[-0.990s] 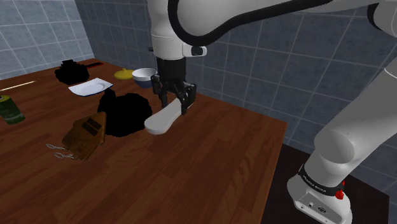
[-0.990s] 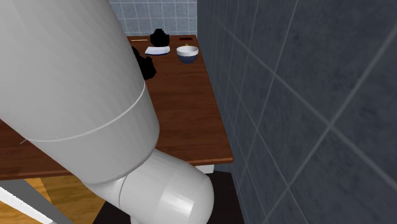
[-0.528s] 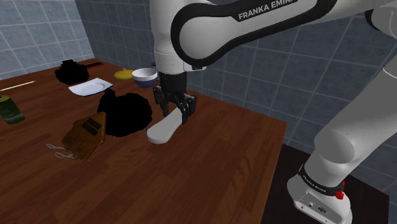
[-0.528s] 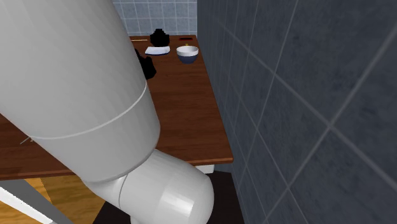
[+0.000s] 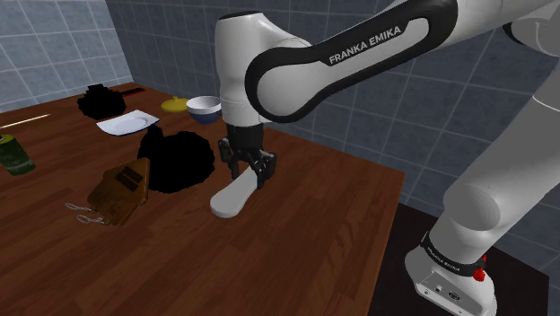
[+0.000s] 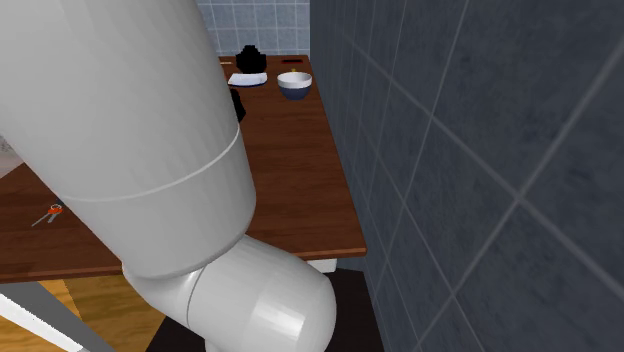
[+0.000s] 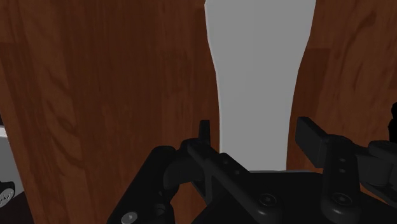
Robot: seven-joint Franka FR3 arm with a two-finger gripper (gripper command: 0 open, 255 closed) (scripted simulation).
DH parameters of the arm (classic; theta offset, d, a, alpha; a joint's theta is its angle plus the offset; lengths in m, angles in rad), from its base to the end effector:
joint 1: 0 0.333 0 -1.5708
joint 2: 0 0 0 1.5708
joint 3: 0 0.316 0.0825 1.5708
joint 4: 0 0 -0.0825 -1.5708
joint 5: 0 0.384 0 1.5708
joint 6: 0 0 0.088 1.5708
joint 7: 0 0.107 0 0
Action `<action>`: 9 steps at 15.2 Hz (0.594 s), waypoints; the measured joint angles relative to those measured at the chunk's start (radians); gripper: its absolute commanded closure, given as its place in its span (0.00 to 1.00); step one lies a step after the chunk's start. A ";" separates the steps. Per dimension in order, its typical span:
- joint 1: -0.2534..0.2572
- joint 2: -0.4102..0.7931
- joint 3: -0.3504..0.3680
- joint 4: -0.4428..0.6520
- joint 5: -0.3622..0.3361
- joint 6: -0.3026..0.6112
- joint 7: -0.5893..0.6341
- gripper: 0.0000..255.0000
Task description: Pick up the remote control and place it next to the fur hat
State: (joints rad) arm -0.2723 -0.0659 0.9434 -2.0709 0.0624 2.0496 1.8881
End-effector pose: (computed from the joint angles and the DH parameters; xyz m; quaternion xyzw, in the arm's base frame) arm 0.4178 0.3433 0.4492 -0.8121 0.5834 -0.0015 0.0090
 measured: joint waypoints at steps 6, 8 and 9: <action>0.002 0.043 0.011 -0.049 -0.038 0.075 0.030 1.00; 0.003 0.065 0.014 -0.062 -0.060 0.102 0.045 1.00; 0.004 0.072 0.014 -0.070 -0.066 0.113 0.049 1.00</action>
State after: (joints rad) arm -0.2687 0.0059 0.9577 -2.1413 -0.0040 2.1630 1.9371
